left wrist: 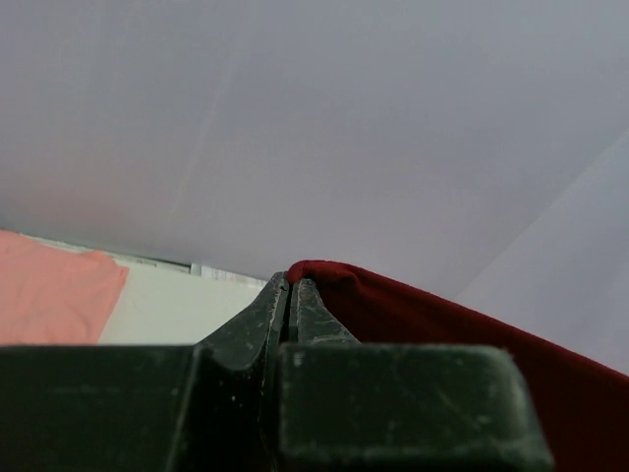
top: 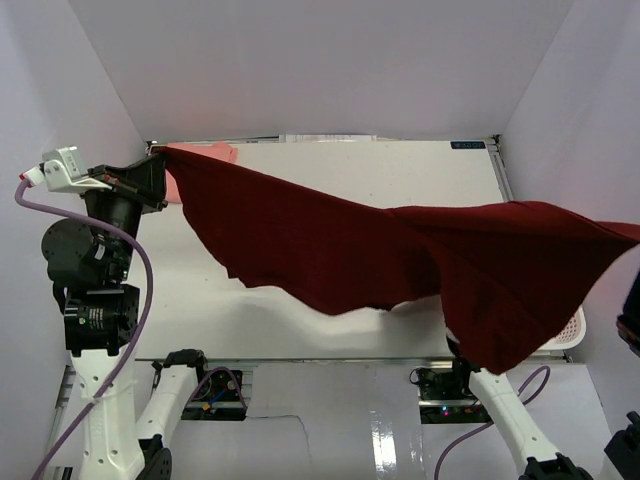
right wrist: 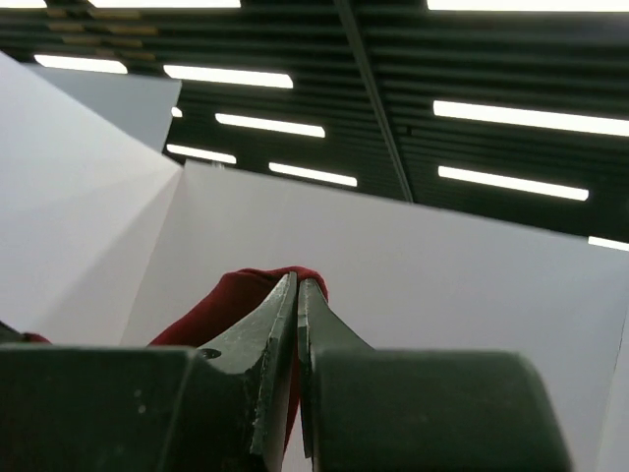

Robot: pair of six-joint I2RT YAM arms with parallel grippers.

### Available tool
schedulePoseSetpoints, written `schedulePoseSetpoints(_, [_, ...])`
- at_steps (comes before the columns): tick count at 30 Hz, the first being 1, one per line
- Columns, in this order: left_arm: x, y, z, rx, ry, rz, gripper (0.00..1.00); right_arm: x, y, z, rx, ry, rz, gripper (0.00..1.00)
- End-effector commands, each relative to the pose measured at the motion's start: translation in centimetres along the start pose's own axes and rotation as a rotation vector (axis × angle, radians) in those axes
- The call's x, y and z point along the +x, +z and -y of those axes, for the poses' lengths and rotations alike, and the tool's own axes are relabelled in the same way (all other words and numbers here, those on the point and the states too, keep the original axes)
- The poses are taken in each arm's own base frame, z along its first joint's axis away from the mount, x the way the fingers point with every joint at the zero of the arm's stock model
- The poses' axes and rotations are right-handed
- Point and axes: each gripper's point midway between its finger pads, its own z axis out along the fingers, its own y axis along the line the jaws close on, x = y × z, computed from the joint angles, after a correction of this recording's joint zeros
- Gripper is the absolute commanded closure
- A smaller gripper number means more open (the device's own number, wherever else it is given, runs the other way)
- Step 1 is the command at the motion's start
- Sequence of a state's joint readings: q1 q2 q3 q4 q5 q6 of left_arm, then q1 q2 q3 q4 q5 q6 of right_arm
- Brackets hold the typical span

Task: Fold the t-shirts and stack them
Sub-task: Flatten out the tshirt

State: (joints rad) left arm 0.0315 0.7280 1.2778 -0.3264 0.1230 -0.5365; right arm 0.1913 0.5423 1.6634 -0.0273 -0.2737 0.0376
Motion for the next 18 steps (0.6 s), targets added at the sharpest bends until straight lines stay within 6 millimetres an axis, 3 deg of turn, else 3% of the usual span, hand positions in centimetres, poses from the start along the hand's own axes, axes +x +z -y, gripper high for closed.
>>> schedulePoseSetpoints(1, [-3.5, -0.5, 0.1, -0.051, 0.041, 0.094, 1.00, -6.7, 0.2, -0.2, -0.008, -0.053, 0.210, 0.92])
schedulePoseSetpoints(3, [-5.1, -2.0, 0.9, -0.039, 0.053, 0.150, 1.00, -7.8, -0.2, -0.5, -0.013, -0.054, 0.243, 0.92])
schedulePoseSetpoints(4, [-6.3, -3.9, 1.7, -0.021, 0.060, 0.197, 1.00, -8.5, -0.5, -0.6, -0.015, -0.055, 0.263, 0.92])
schedulePoseSetpoints(8, [-8.5, -7.7, 1.4, -0.091, 0.059, 0.285, 1.00, -11.1, -2.1, -1.2, -0.009, -0.044, 0.322, 0.92])
schedulePoseSetpoints(12, [-9.0, -9.7, 0.4, -0.157, 0.021, 0.323, 1.00, -13.8, -3.4, -1.8, -0.017, -0.038, 0.392, 0.92])
schedulePoseSetpoints(14, [-9.8, -10.9, 1.0, -0.139, 0.000, 0.339, 1.00, -14.8, -4.0, -2.1, -0.021, -0.037, 0.409, 0.92])
schedulePoseSetpoints(17, [-10.8, -12.2, 0.5, -0.171, -0.003, 0.377, 1.00, -15.6, -5.0, -2.6, -0.017, -0.033, 0.430, 0.92])
schedulePoseSetpoints(18, [-10.9, -12.4, 0.2, -0.188, -0.003, 0.380, 1.00, -15.0, -4.9, -2.6, -0.012, -0.022, 0.420, 0.92])
